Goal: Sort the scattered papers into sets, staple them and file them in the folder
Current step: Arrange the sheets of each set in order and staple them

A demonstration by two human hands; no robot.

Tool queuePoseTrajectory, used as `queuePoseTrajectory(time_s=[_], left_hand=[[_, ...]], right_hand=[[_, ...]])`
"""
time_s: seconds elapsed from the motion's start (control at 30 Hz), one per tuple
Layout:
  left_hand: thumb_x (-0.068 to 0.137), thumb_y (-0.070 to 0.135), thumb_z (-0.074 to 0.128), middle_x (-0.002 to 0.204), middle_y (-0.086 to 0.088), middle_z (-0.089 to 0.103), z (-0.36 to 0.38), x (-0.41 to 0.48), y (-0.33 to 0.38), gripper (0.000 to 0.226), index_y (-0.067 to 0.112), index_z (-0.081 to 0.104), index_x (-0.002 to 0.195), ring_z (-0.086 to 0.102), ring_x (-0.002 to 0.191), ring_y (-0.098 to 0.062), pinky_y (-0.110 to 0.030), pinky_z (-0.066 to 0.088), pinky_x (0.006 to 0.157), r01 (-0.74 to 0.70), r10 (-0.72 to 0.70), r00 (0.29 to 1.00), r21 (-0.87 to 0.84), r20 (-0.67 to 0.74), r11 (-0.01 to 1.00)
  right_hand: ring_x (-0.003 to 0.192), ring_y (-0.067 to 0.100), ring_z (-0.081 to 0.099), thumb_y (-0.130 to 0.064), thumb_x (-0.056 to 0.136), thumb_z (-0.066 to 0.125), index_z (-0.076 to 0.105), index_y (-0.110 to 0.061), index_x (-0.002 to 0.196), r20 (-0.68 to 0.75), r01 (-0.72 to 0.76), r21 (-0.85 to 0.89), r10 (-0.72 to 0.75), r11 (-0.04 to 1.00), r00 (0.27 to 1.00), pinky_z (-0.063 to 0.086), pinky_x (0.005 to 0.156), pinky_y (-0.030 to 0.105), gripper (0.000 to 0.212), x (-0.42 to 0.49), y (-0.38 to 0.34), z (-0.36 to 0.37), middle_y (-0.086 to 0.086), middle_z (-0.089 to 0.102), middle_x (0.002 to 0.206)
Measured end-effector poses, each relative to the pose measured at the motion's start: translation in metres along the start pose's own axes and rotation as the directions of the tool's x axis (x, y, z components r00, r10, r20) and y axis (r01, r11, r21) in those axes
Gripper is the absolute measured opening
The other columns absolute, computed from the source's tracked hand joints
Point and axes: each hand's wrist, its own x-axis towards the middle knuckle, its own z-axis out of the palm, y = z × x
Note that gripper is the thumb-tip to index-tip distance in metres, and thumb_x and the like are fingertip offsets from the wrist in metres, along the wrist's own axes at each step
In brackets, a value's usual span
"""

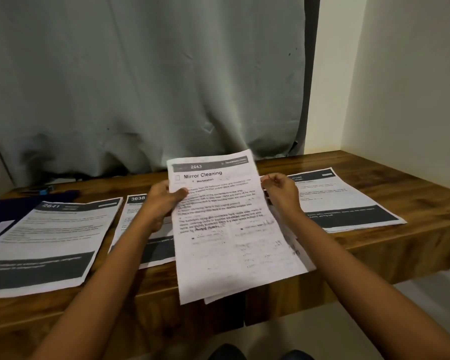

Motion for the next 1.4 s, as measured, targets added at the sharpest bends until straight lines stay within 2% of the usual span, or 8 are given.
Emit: queuePoseTrajectory(time_s=[0.13, 0.23, 0.43, 0.73, 0.87, 1.07, 1.2, 1.4], left_hand=[[0.09, 0.003, 0.061, 0.11, -0.011, 0.068, -0.045, -0.003, 0.002, 0.016, 0.011, 0.062, 0.103, 0.067, 0.087, -0.024, -0.037, 0.054, 0.076, 0.05, -0.041, 0.997, 0.154, -0.058, 0.987], [0.089, 0.004, 0.063, 0.11, -0.013, 0.068, -0.077, -0.01, -0.007, 0.016, 0.01, 0.063, 0.104, 0.067, 0.088, -0.028, -0.043, 0.054, 0.084, 0.11, -0.082, 0.991, 0.291, -0.104, 0.951], [0.088, 0.012, 0.067, 0.118, -0.013, 0.066, -0.103, -0.023, -0.019, 0.032, 0.008, 0.062, 0.12, 0.064, 0.101, -0.033, -0.05, 0.049, 0.095, 0.188, -0.089, 0.971, 0.482, -0.221, 0.856], [0.086, 0.013, 0.069, 0.13, -0.016, 0.06, -0.101, -0.032, -0.019, 0.047, 0.006, 0.055, 0.13, 0.058, 0.115, -0.036, -0.048, 0.044, 0.098, 0.223, -0.078, 0.959, 0.553, -0.274, 0.802], [0.086, 0.014, 0.069, 0.13, -0.014, 0.06, -0.101, -0.035, -0.02, 0.048, 0.007, 0.054, 0.131, 0.057, 0.116, -0.034, -0.047, 0.044, 0.098, 0.224, -0.075, 0.958, 0.556, -0.277, 0.8], [0.085, 0.013, 0.07, 0.129, -0.014, 0.061, -0.101, -0.037, -0.021, 0.046, 0.008, 0.055, 0.129, 0.058, 0.116, -0.034, -0.048, 0.045, 0.097, 0.236, -0.091, 0.955, 0.537, -0.283, 0.81], [0.085, 0.01, 0.069, 0.13, -0.014, 0.06, -0.101, -0.038, -0.019, 0.046, 0.006, 0.055, 0.129, 0.056, 0.117, -0.034, -0.046, 0.044, 0.097, 0.242, -0.093, 0.95, 0.519, -0.297, 0.82], [0.086, 0.01, 0.069, 0.137, -0.014, 0.053, -0.102, -0.042, -0.023, 0.065, 0.01, 0.036, 0.142, 0.051, 0.124, -0.033, -0.045, 0.042, 0.1, 0.191, -0.029, 0.947, 0.489, -0.319, 0.851]], right_hand=[[0.096, 0.021, 0.063, -0.023, 0.088, 0.066, 0.068, -0.014, 0.086, 0.131, 0.045, -0.381, 0.005, 0.924, 0.991, 0.051, 0.086, 0.033, 0.009, 0.004, -0.003, -0.01, 0.003, 0.069, 0.096], [0.104, 0.028, 0.059, -0.034, 0.083, 0.071, 0.065, -0.001, 0.104, 0.174, 0.047, -0.663, 0.092, 0.747, 0.981, 0.047, 0.086, 0.032, 0.04, -0.003, 0.001, -0.013, 0.014, 0.065, 0.112], [0.12, 0.03, 0.049, -0.053, 0.074, 0.073, 0.051, -0.007, 0.124, 0.18, 0.04, -0.863, 0.234, 0.503, 0.956, 0.046, 0.093, 0.036, 0.072, -0.015, 0.004, -0.007, 0.012, 0.053, 0.13], [0.118, 0.028, 0.052, -0.036, 0.072, 0.082, 0.048, -0.005, 0.126, 0.102, -0.07, -0.811, 0.258, 0.581, 0.961, 0.045, 0.089, 0.035, 0.071, -0.018, -0.001, -0.005, 0.01, 0.054, 0.128], [0.109, 0.028, 0.056, -0.032, 0.073, 0.082, 0.053, -0.004, 0.116, 0.072, -0.084, -0.792, 0.229, 0.605, 0.971, 0.045, 0.078, 0.032, 0.059, -0.016, 0.004, -0.005, 0.011, 0.058, 0.12], [0.094, 0.03, 0.061, -0.022, 0.088, 0.063, 0.063, -0.009, 0.111, 0.0, -0.011, -0.727, 0.016, 0.686, 1.0, 0.049, 0.075, 0.034, 0.026, -0.009, 0.004, -0.008, 0.013, 0.065, 0.11], [0.081, 0.031, 0.059, -0.022, 0.092, 0.054, 0.063, -0.013, 0.113, -0.07, 0.067, -0.668, -0.152, 0.741, 0.986, 0.049, 0.072, 0.036, 0.025, 0.008, -0.034, -0.019, 0.013, 0.066, 0.103], [0.093, 0.031, 0.06, -0.021, 0.09, 0.057, 0.066, -0.007, 0.106, -0.172, 0.156, -0.487, -0.269, 0.859, 0.948, 0.039, 0.071, 0.027, 0.023, 0.035, -0.096, -0.032, 0.017, 0.066, 0.107]])
